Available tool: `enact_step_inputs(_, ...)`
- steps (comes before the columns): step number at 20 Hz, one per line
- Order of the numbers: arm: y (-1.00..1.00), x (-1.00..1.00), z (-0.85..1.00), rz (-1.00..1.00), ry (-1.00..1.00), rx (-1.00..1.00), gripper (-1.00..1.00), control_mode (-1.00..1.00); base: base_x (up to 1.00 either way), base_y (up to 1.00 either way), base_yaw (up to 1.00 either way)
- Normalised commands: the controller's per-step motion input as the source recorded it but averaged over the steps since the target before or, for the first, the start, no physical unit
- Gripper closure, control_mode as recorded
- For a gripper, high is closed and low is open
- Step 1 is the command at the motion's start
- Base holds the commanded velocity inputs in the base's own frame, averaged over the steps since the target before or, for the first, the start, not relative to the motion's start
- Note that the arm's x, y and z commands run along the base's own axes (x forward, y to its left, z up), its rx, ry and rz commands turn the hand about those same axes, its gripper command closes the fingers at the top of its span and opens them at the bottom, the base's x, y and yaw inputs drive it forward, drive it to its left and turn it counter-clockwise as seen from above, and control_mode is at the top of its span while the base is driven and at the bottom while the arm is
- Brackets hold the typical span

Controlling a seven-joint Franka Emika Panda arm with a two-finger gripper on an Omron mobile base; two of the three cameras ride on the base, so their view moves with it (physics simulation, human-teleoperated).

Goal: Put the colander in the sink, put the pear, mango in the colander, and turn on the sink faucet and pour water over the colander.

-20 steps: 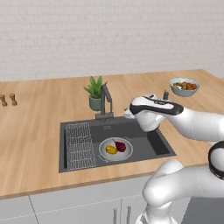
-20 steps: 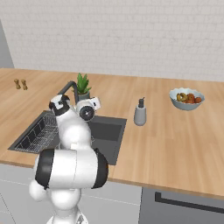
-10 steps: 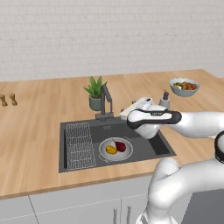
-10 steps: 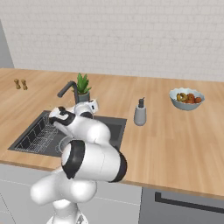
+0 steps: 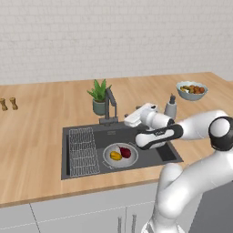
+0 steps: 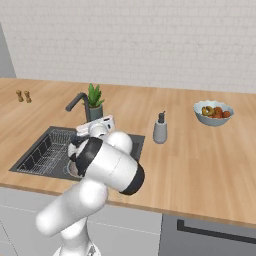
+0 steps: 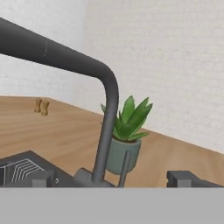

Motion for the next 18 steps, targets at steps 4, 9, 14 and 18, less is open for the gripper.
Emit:
enact_step_inputs(4, 0.03, 0.24, 0.00, 0.00, 0.00, 0.07, -1.00, -1.00, 0.00, 0.00, 0.00)
enact_step_inputs(9, 0.12, 0.23, 0.04, 0.00, 0.00, 0.06, -1.00, -1.00, 0.00, 0.00, 0.00)
enact_step_inputs(14, 0.25, 0.10, 0.00, 0.00, 0.00, 0.06, -1.00, -1.00, 0.00, 0.00, 0.00)
enact_step_inputs(18, 0.24, 0.11, 0.00, 0.00, 0.00, 0.04, -1.00, -1.00, 0.00, 0.00, 0.00)
